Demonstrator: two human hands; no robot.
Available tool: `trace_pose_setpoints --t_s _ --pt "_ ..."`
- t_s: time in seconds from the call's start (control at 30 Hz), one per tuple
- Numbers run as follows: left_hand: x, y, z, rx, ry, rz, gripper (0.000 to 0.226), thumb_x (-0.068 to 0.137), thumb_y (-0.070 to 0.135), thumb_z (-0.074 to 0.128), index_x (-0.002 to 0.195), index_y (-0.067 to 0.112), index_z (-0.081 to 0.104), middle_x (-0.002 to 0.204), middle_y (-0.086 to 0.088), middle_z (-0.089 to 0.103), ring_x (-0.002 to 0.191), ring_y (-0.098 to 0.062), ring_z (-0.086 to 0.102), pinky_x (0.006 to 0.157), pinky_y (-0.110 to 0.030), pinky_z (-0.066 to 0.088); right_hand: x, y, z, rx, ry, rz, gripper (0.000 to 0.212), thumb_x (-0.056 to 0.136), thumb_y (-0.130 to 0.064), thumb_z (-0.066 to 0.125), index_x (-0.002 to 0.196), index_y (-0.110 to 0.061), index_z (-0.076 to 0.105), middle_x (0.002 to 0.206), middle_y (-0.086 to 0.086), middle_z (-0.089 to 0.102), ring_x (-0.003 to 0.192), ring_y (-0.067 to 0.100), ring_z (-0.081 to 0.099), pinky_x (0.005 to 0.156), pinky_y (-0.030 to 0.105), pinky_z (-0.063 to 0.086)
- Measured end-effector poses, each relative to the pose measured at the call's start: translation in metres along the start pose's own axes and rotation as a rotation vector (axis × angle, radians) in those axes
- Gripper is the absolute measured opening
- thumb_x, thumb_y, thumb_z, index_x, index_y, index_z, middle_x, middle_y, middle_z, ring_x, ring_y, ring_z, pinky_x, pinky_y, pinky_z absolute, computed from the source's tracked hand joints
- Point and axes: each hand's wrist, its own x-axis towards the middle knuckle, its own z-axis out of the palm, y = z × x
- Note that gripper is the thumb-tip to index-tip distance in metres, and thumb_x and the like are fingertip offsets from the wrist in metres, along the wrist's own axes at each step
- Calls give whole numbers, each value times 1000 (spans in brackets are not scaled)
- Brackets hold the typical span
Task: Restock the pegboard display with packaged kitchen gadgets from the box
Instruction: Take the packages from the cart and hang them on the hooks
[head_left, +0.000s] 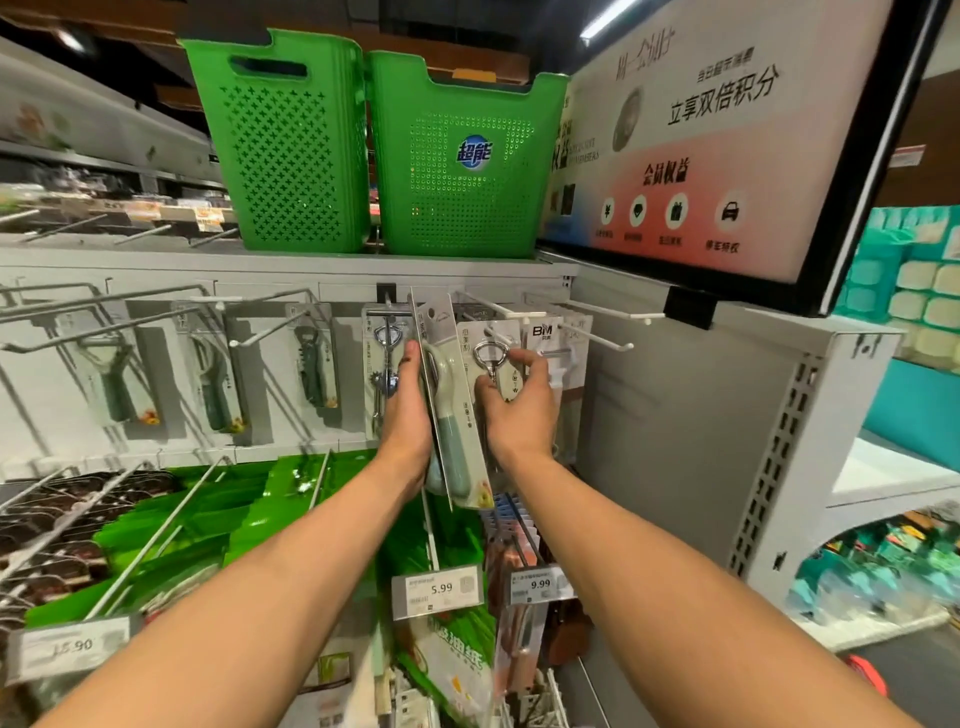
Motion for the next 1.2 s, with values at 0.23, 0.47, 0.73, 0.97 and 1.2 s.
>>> trace_pose_setpoints --t_s 0.23,0.47,0.73,0.97,1.2 --pt "68 -28 -23 -14 62 -58 103 59 110 44 140 50 61 151 4 59 142 -25 52 122 -59 31 27 10 23 26 -38 48 41 97 -17 70 131 -21 49 121 -12 55 110 8 52 84 4 33" --pt "81 -24 -19 -42 64 -20 100 67 107 42 148 48 54 158 3 53 149 -25 44 125 -59 24 42 19 38 31 -46 59 45 97 -18 70 135 -21 46 130 -3 54 116 8 46 97 15 29" --pt "82 -31 -24 -18 78 -69 99 58 111 42 137 55 61 159 -1 51 149 -30 44 123 -64 25 33 14 27 85 -63 41 44 94 -13 72 122 -30 43 132 -5 57 121 13 54 96 14 40" --pt "8 -4 -8 20 -13 13 99 66 107 42 123 33 77 125 -6 76 124 -32 68 115 -55 44 -11 -8 -7 100 -12 12 48 87 -9 74 125 -22 48 125 -6 56 99 -1 57 79 3 36" --pt "-47 10 6 34 22 -24 99 60 110 41 125 43 74 135 -2 71 132 -32 61 117 -60 38 -51 -36 -41 80 40 -27 46 86 -16 76 121 -21 47 122 -7 55 116 14 52 92 25 35"
